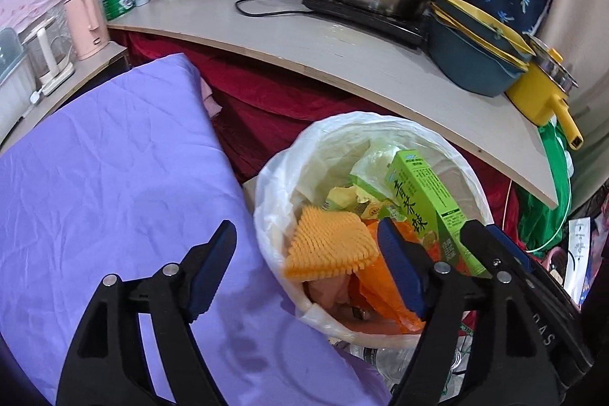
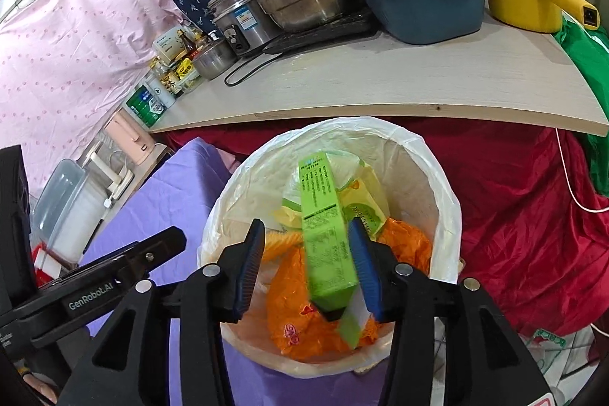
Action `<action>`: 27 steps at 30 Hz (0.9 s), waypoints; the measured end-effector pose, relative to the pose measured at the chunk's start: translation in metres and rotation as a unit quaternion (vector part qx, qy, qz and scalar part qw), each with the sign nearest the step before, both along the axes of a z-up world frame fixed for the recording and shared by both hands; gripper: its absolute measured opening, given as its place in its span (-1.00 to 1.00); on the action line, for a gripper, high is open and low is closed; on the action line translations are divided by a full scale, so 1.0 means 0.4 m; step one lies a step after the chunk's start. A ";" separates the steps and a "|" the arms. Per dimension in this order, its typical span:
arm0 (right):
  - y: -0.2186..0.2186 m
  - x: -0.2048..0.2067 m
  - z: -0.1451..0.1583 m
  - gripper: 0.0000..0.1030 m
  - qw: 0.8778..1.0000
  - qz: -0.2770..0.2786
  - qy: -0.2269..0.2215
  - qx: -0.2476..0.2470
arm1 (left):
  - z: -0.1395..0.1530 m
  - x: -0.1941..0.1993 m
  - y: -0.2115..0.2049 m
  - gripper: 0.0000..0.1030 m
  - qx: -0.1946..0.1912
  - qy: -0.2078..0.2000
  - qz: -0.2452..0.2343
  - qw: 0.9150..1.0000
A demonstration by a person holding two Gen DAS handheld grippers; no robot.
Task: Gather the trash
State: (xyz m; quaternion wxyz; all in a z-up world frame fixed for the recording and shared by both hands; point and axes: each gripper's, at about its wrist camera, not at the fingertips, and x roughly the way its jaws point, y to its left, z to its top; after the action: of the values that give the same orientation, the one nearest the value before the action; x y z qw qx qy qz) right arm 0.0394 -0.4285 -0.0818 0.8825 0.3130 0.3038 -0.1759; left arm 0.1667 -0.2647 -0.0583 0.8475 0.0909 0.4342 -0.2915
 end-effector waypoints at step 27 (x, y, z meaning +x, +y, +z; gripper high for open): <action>0.168 -0.149 0.119 0.44 0.996 0.004 0.037 -0.083 | 0.064 -0.138 0.181 0.61 0.010 -0.040 0.031 0.999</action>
State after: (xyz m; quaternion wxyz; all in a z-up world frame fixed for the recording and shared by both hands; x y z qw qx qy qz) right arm -0.0200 -0.3614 -0.0342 0.8944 0.2307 0.3218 -0.2081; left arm 0.1115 -0.1925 -0.0328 0.8717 0.0974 0.4059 -0.2569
